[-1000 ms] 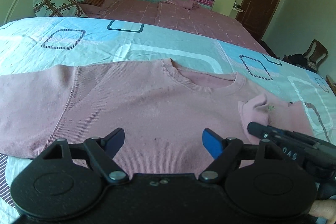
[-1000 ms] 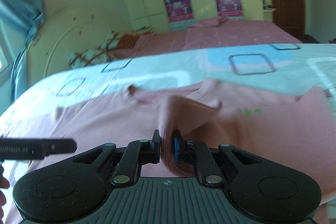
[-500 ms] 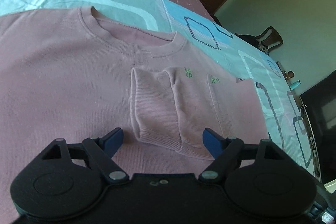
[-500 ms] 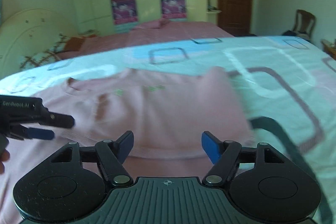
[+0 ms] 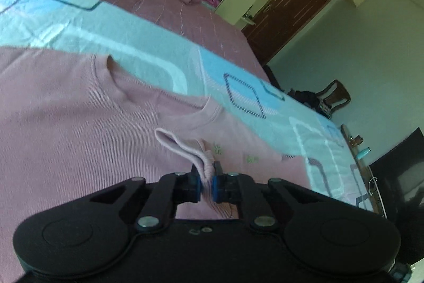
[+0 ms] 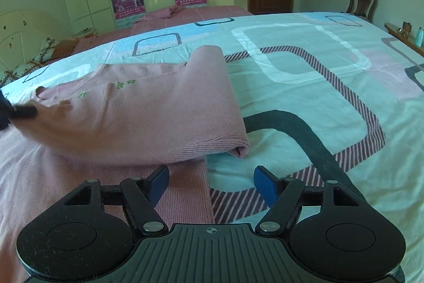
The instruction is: Fold small clothes
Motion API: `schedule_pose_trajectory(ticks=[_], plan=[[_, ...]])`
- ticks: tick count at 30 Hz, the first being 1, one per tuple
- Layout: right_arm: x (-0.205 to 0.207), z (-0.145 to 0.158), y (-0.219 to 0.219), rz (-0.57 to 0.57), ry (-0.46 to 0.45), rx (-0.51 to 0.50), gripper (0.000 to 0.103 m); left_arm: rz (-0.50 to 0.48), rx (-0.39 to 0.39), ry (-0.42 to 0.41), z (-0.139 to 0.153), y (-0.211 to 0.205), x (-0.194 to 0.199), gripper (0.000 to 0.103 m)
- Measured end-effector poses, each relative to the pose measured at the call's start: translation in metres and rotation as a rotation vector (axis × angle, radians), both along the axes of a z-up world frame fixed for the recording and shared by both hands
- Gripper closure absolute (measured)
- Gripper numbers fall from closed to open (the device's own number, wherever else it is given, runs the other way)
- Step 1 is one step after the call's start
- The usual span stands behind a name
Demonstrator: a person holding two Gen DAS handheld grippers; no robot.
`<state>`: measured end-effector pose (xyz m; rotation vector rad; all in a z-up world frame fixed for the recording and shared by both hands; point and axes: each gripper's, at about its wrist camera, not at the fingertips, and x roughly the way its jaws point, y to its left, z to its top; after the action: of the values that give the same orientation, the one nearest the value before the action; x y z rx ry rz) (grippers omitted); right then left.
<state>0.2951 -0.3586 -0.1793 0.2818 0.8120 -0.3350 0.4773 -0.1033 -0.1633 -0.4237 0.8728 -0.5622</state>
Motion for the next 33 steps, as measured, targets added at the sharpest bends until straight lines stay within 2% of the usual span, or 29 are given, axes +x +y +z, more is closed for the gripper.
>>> schedule_pose_trajectory(ticks=[2, 4, 6, 8, 10, 13, 15, 19, 20, 21, 23, 25, 27, 30, 33], plan=[[0.007, -0.002, 0.001, 0.007, 0.0, 0.0, 0.032, 0.027, -0.011, -0.045, 0.017, 0.012, 0.001, 0.097], [0.016, -0.003, 0.001, 0.013, -0.004, 0.004, 0.059, 0.061, -0.001, -0.08, 0.025, 0.025, 0.003, 0.097], [0.024, -0.005, 0.0, 0.009, -0.001, 0.008, 0.064, 0.092, 0.035, -0.094, 0.024, 0.037, 0.005, 0.097], [0.031, -0.006, -0.001, 0.006, -0.006, 0.017, 0.072, 0.118, 0.072, -0.067, 0.011, 0.049, 0.007, 0.097], [0.035, -0.006, -0.003, 0.008, -0.011, 0.036, 0.095, 0.137, 0.119, -0.041, -0.007, 0.056, 0.006, 0.097], [0.029, -0.004, -0.007, -0.025, -0.023, 0.03, 0.095, 0.155, 0.162, 0.004, -0.03, 0.067, 0.005, 0.097], [0.025, -0.007, -0.013, -0.046, -0.004, 0.06, 0.095, 0.148, 0.191, 0.023, -0.042, 0.067, 0.002, 0.097], [0.022, -0.003, -0.008, 0.009, 0.025, 0.031, 0.095, 0.134, 0.251, 0.003, -0.041, 0.062, -0.002, 0.095], [0.019, 0.0, -0.007, 0.021, 0.027, 0.025, 0.095, 0.141, 0.272, -0.011, -0.036, 0.061, -0.003, 0.088], [0.015, 0.004, -0.007, 0.03, 0.028, 0.017, 0.094, 0.155, 0.286, -0.034, -0.03, 0.061, -0.006, 0.076], [0.007, 0.013, -0.01, 0.03, 0.003, 0.028, 0.086, 0.194, 0.288, -0.09, -0.02, 0.067, -0.014, 0.062], [0.007, 0.025, -0.015, 0.017, -0.042, 0.029, 0.061, 0.212, 0.286, -0.143, -0.008, 0.068, -0.019, 0.057], [0.016, 0.031, -0.021, 0.01, -0.077, 0.023, 0.059, 0.181, 0.287, -0.175, -0.001, 0.06, -0.019, 0.057], [0.05, 0.023, -0.032, 0.023, -0.07, 0.068, 0.059, 0.118, 0.27, -0.157, -0.008, 0.041, -0.011, 0.057], [0.088, 0.009, -0.041, 0.037, -0.056, 0.12, 0.059, 0.087, 0.298, -0.136, -0.023, 0.023, -0.006, 0.057]])
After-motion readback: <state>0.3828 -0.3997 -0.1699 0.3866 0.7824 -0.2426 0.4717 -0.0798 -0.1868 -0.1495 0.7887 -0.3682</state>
